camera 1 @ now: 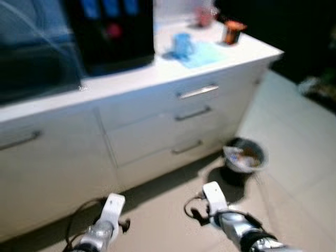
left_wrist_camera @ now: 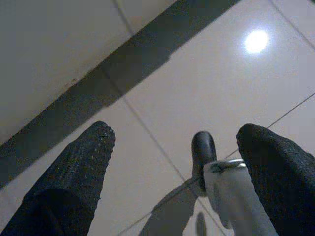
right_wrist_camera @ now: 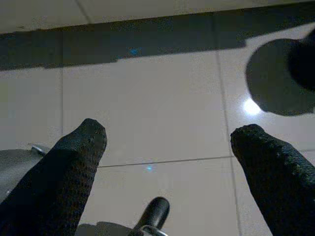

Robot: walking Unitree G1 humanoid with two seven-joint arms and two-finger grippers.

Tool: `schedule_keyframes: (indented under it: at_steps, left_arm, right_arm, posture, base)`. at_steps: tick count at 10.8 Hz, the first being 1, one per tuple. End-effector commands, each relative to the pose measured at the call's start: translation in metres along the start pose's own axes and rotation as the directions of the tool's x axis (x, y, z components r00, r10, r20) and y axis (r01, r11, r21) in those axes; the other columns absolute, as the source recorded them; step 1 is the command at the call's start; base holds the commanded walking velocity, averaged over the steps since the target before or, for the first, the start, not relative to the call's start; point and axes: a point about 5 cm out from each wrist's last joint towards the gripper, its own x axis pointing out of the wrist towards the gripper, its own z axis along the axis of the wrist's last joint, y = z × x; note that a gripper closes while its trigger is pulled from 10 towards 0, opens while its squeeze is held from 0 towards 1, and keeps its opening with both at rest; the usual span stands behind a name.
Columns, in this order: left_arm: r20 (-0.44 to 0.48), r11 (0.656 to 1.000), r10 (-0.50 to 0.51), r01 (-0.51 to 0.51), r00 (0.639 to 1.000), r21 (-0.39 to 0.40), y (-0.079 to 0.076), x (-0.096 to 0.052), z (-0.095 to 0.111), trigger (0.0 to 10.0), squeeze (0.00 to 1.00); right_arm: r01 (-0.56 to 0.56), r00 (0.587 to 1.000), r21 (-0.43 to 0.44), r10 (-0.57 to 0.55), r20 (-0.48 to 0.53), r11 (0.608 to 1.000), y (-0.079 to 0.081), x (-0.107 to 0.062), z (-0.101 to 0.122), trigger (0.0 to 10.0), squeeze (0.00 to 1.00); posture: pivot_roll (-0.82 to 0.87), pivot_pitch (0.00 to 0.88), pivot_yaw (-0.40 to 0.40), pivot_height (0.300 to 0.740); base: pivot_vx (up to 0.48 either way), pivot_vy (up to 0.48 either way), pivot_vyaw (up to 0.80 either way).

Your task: Kitchen organization

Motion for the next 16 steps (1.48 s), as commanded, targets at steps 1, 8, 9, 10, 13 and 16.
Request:
schedule_keyframes:
  at_steps: [1, 8, 9, 10, 13, 16]
  left_arm:
    - [0.0, 0.999, -0.026, 0.026, 1.0, 0.02, -0.0057, 0.0007, 0.0021, 10.0, 0.0]
    - [-0.008, 0.999, -0.027, 0.027, 1.0, 0.033, -0.0027, 0.0005, 0.0031, 10.0, 0.0]
    - [-0.008, 0.999, -0.024, 0.024, 1.0, 0.033, -0.0021, 0.0005, 0.0032, 10.0, 0.0]
    - [-0.008, 0.999, -0.023, 0.023, 1.0, 0.035, -0.0016, 0.0005, 0.0034, 10.0, 0.0]
    - [-0.008, 0.999, -0.022, 0.023, 1.0, 0.037, -0.001, 0.0005, 0.0038, 10.0, 0.0]
    - [0.005, 0.999, -0.022, 0.022, 1.0, 0.04, -0.0005, 0.0005, 0.006, 10.0, 0.0]
  right_arm:
    - [0.019, 1.0, 0.022, -0.019, -0.013, 1.0, -0.0059, -0.0014, -0.0034, 10.0, 0.0]
    - [0.017, 1.0, 0.035, -0.017, -0.01, 0.999, -0.0039, -0.0007, -0.0016, 10.0, 0.0]
    - [0.018, 1.0, 0.039, -0.018, -0.009, 0.999, -0.0037, -0.0007, -0.0014, 10.0, 0.0]
    - [0.018, 1.0, 0.038, -0.017, -0.008, 0.999, -0.0034, -0.0006, -0.001, 10.0, 0.0]
    - [0.02, 1.0, 0.039, -0.02, -0.007, 0.999, -0.0034, -0.0005, -0.0003, 10.0, 0.0]
    - [0.021, 1.0, 0.04, -0.021, -0.004, 0.999, -0.0038, -0.0005, 0.0007, 10.0, 0.0]
  posture:
    - [0.06, 0.0, 0.006, 0.74]
    - [0.06, 0.0, 0.016, 0.74]
    - [0.06, 0.0, 0.015, 0.74]
    - [0.06, 0.0, 0.014, 0.74]
    - [0.06, 0.0, 0.014, 0.74]
    - [0.06, 0.0, 0.015, 0.74]
  base:
    - [0.0, 0.439, 0.0]
    - [0.0, 0.457, 0.0]
    - [0.0, 0.454, 0.0]
    - [0.0, 0.45, 0.0]
    - [0.0, 0.447, 0.0]
    - [0.0, 0.295, 0.0]
